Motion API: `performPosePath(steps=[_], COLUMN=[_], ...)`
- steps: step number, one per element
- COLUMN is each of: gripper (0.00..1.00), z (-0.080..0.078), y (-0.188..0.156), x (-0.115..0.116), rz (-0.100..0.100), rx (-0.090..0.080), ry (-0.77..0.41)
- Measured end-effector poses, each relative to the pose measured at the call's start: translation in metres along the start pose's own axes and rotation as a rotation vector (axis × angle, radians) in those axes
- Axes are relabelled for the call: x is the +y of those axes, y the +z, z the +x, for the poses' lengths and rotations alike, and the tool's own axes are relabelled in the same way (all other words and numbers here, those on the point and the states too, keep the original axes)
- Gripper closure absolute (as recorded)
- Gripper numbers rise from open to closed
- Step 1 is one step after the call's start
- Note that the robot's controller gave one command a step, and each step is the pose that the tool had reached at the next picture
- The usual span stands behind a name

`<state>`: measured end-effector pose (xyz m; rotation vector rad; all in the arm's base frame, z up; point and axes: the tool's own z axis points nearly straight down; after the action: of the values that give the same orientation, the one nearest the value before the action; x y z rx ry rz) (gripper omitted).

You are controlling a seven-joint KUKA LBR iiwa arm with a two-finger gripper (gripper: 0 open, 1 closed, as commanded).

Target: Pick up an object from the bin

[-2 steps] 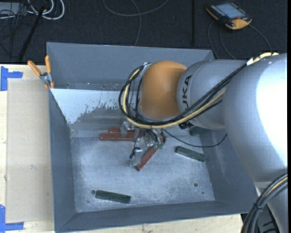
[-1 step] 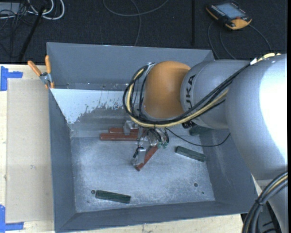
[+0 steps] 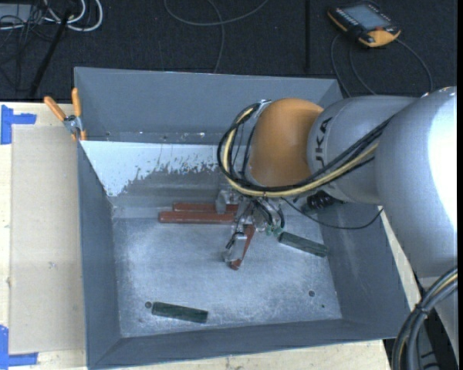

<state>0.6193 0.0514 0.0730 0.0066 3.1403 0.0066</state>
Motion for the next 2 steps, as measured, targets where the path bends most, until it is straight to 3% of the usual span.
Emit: performPosePath(steps=[1,2], gripper=[1.0,1.0], z=[-0.0019,-0.0019], y=[-0.0017,-0.0016], x=[-0.019,-0.0171], rz=[0.007,0.007], rx=[-0.009,-0.009], ry=[0.005,0.003])
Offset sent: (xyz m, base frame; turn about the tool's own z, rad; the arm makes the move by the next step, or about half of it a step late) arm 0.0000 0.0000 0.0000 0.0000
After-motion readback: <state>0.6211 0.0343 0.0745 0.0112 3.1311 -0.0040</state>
